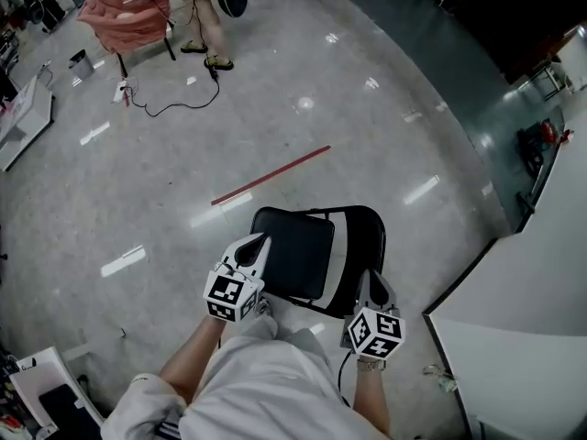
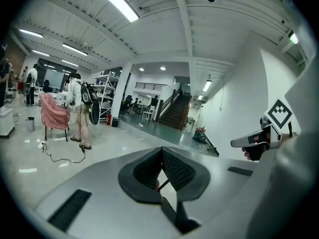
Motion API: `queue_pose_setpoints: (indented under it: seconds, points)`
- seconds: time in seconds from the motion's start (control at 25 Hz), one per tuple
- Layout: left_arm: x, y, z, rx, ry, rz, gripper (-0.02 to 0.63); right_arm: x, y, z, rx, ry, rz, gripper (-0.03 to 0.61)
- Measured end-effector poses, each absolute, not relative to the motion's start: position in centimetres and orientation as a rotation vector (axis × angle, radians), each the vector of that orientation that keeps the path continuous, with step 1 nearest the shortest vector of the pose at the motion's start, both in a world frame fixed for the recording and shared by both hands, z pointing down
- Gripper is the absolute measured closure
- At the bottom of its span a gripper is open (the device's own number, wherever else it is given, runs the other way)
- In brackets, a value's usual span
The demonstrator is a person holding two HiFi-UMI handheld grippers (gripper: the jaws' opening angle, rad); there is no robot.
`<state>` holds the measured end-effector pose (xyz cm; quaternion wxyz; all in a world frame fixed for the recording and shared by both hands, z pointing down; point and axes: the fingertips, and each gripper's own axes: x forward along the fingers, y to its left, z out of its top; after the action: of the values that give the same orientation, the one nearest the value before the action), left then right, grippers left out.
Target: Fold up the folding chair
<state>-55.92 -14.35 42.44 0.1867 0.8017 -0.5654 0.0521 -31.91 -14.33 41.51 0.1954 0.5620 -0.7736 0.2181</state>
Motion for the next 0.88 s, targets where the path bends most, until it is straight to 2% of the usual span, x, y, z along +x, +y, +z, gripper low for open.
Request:
queue_pose_setpoints:
  seconds: [0.4, 0.8, 0.88]
  points:
    - [-53.4, -15.1, 48.2, 2.208, -1.523, 0.259, 0.604, -29.7, -15.6, 47.9, 1.500, -2.068, 0.727, 0.574]
    - [-54.0, -15.1, 61.4, 2.064, -1.529, 0.529, 0.603, -26.8, -18.7, 57.8, 1.391, -1.972, 0.718, 0.571]
    - [-54.0, -15.5, 63.8, 2.045, -1.501, 0.542, 0.603, -26.0, -19.0, 59.8, 1.366, -1.944, 0.711, 0.530]
